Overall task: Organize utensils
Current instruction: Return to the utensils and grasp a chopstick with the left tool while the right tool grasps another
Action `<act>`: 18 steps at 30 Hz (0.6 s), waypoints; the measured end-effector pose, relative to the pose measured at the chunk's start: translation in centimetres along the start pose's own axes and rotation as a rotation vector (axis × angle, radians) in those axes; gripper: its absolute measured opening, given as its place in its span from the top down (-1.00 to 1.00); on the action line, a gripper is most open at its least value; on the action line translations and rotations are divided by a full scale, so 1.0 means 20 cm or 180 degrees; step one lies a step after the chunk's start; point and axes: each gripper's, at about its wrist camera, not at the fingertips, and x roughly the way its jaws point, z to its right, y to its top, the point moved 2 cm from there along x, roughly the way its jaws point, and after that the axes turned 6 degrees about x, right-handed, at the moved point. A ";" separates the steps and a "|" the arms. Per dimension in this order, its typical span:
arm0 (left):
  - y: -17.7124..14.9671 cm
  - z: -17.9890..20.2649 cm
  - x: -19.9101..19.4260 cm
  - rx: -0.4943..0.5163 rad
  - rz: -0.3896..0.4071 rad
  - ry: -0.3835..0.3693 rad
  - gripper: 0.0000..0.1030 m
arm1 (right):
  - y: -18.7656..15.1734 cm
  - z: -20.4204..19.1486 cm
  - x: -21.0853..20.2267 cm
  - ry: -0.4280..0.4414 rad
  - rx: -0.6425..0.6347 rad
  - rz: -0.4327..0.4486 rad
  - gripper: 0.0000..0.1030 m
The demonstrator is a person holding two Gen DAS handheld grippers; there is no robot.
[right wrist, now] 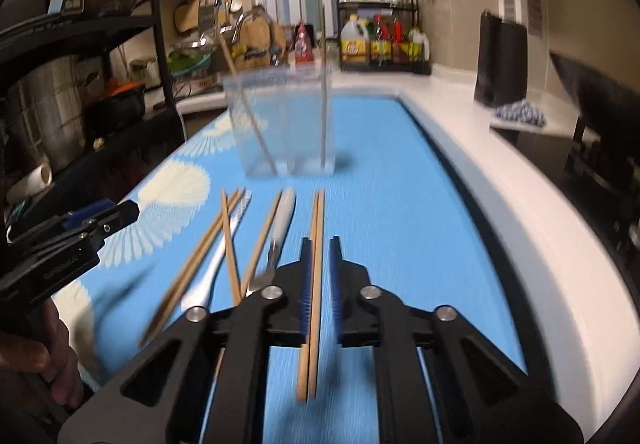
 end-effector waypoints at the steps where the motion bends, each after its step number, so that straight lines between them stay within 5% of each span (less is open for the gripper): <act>1: -0.06 0.00 0.01 -0.0057 -0.0105 -0.0060 0.59 | -0.05 0.00 0.01 -0.0003 0.0001 -0.0071 0.86; 5: -0.22 0.03 -0.01 -0.0047 -0.0176 -0.0095 0.59 | -0.15 0.02 0.04 -0.0014 0.0037 -0.0222 0.86; 18: -0.29 0.09 0.03 0.0001 -0.0282 -0.0139 0.60 | -0.21 0.01 0.13 -0.0011 -0.0032 -0.0453 0.84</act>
